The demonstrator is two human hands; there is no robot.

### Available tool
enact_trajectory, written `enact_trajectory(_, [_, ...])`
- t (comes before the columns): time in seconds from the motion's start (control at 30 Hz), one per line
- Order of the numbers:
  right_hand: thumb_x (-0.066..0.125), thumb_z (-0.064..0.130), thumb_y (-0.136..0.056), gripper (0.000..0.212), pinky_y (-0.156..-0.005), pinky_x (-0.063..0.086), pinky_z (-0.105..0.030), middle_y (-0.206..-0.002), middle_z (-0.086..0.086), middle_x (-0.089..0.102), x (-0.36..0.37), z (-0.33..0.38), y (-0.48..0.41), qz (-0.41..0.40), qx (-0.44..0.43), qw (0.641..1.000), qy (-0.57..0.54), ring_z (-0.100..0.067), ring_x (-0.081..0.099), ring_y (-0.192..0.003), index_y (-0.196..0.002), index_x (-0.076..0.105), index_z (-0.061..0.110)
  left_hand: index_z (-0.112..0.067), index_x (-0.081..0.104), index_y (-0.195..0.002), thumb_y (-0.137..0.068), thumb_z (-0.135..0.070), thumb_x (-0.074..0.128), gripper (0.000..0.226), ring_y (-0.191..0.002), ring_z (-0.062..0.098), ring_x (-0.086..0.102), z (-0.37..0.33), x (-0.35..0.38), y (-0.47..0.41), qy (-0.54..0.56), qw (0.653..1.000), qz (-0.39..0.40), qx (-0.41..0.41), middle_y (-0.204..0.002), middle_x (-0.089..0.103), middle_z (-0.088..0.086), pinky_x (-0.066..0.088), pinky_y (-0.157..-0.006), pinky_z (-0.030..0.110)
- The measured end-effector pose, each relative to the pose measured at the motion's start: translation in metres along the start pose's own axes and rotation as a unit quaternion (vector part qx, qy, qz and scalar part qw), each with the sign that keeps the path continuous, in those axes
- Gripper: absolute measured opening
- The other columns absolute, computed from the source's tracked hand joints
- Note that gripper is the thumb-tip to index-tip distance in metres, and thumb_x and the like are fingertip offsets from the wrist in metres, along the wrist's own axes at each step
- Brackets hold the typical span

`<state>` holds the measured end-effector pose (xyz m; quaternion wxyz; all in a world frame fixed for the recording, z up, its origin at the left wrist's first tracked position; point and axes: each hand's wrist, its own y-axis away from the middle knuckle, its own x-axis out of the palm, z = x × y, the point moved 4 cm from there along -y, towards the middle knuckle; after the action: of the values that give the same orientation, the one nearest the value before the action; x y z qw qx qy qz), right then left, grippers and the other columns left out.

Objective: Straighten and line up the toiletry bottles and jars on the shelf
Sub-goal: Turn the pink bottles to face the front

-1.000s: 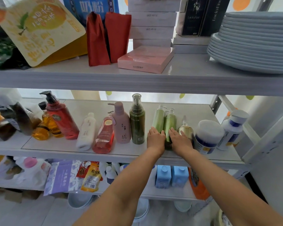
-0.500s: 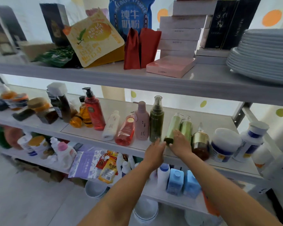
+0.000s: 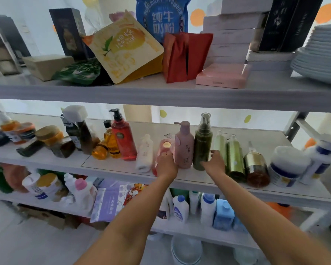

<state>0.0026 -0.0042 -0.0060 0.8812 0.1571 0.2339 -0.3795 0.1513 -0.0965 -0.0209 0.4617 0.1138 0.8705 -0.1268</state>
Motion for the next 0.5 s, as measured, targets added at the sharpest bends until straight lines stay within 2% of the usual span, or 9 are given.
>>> enact_trajectory(0.1, [0.075, 0.013, -0.076, 0.082, -0.103, 0.041, -0.040, -0.145, -0.016, 0.039, 0.005, 0.003, -0.015, -0.011, 0.017, 1.000, -0.019, -0.031, 0.043, -0.130, -0.144, 0.029, 0.008, -0.010, 0.046, -0.129, -0.089, -0.017, 0.059, 0.042, -0.107, 0.027, 0.057, 0.012, -0.006, -0.025, 0.017, 0.999, 0.029, 0.020, -0.122, 0.056, 0.011, 0.051, -0.090, 0.038])
enact_trajectory(0.17, [0.076, 0.007, -0.074, 0.088, -0.106, 0.040, -0.043, -0.148, -0.015, 0.035, 0.007, 0.005, -0.023, -0.006, 0.036, 0.999, -0.040, -0.032, 0.040, -0.133, -0.146, 0.025, 0.009, -0.010, 0.044, -0.130, -0.087, -0.018, 0.064, 0.049, -0.106, 0.026, 0.057, 0.017, -0.006, -0.036, 0.038, 0.998, 0.052, 0.027, -0.120, 0.056, 0.010, 0.050, -0.088, 0.035])
enact_trajectory(0.23, [0.075, 0.003, -0.074, 0.086, -0.105, 0.041, -0.046, -0.145, -0.015, 0.039, 0.011, 0.008, -0.027, 0.004, 0.041, 0.997, -0.059, -0.034, 0.043, -0.130, -0.145, 0.028, 0.009, -0.012, 0.045, -0.128, -0.086, -0.022, 0.065, 0.048, -0.103, 0.024, 0.058, 0.019, -0.003, -0.043, 0.065, 0.993, 0.091, 0.028, -0.117, 0.058, 0.010, 0.049, -0.085, 0.033])
enact_trajectory(0.33, [0.076, 0.002, -0.071, 0.074, -0.099, 0.046, -0.051, -0.134, -0.016, 0.051, 0.015, 0.009, -0.034, -0.007, 0.049, 0.996, -0.071, -0.034, 0.052, -0.118, -0.135, 0.038, 0.007, -0.015, 0.044, -0.132, -0.082, -0.022, 0.070, 0.058, -0.112, 0.025, 0.057, 0.014, 0.003, -0.050, 0.100, 0.985, 0.131, 0.043, -0.127, 0.057, 0.009, 0.049, -0.094, 0.036])
enact_trajectory(0.5, [0.077, 0.014, -0.073, 0.066, -0.087, 0.050, -0.038, -0.122, -0.018, 0.057, 0.024, -0.003, -0.026, -0.071, 0.158, 0.984, -0.048, -0.032, 0.057, -0.106, -0.127, 0.041, 0.001, -0.014, 0.043, -0.133, -0.083, -0.008, 0.066, 0.055, -0.121, 0.026, 0.052, 0.001, 0.004, -0.055, 0.139, 0.979, 0.140, 0.060, -0.129, 0.055, 0.009, 0.046, -0.098, 0.034])
